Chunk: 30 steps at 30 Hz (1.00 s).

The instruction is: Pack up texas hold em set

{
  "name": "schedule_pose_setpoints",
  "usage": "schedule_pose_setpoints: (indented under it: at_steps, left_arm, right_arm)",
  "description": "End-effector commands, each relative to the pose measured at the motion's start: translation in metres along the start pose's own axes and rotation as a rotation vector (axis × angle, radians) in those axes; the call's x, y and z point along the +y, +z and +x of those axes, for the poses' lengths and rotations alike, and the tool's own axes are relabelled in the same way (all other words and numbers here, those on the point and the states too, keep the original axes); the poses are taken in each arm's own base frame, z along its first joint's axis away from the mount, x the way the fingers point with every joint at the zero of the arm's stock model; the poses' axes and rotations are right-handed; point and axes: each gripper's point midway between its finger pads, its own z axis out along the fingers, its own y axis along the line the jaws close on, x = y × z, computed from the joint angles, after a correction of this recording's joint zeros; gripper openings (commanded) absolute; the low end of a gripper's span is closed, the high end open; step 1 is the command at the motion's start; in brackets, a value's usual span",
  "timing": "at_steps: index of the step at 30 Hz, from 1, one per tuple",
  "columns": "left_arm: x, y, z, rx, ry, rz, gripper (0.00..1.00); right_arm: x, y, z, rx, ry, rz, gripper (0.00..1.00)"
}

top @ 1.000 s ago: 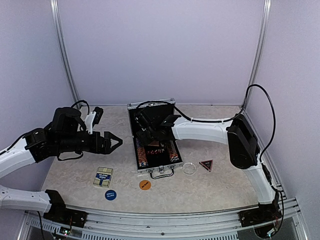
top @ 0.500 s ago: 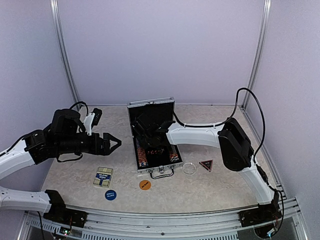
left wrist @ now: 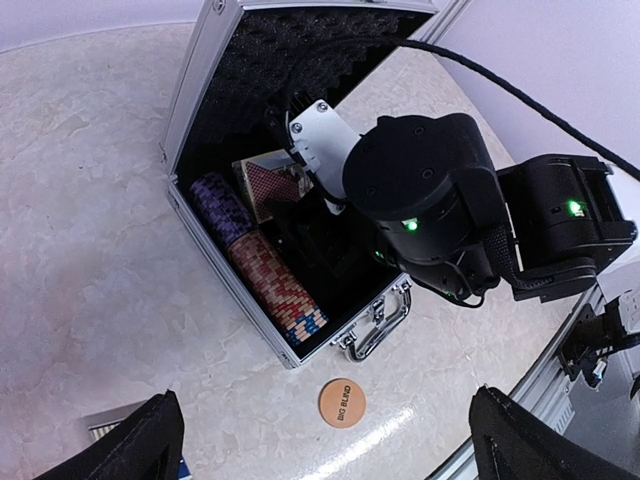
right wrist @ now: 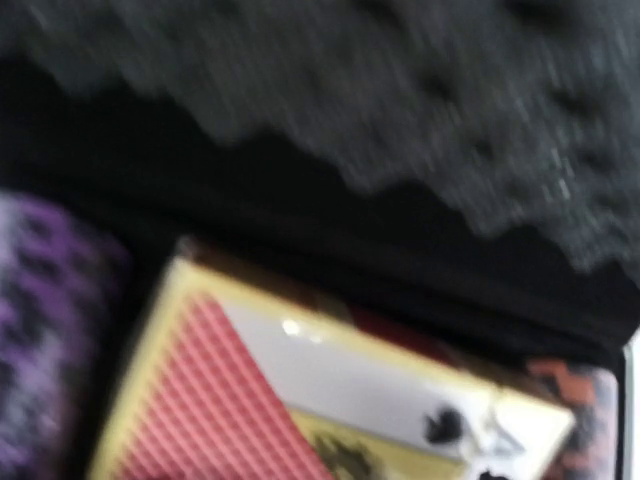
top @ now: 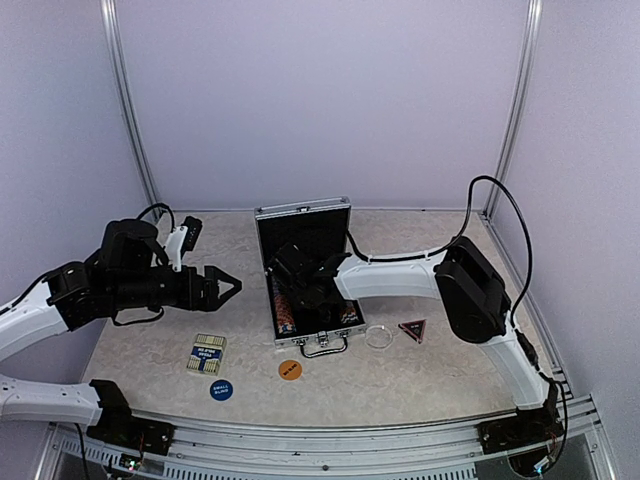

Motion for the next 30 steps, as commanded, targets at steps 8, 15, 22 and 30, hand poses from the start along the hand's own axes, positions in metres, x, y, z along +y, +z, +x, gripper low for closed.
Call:
schedule_pose_setpoints:
  at_steps: [8,15,22,30]
  left_arm:
    - [-0.003,0.002,-0.004,-0.028,-0.014,0.030,0.99]
    - [-0.003,0.002,-0.003,-0.030,-0.020,0.036,0.99]
    - [-0.004,0.001,-0.001,-0.026,-0.021,0.045,0.99]
    - [-0.004,0.002,0.000,-0.029,-0.020,0.048,0.99]
  right_arm:
    - [-0.036,-0.028,-0.006,-0.015,-0.028,0.097,0.67]
    - [-0.053,-0.036,-0.032,-0.113,0.037,0.110,0.64]
    - [-0.037,-0.024,-0.047,-0.125,0.031,0.075,0.63]
    - [-0.031,-0.004,-0.049,-0.139,0.025,0.092,0.62]
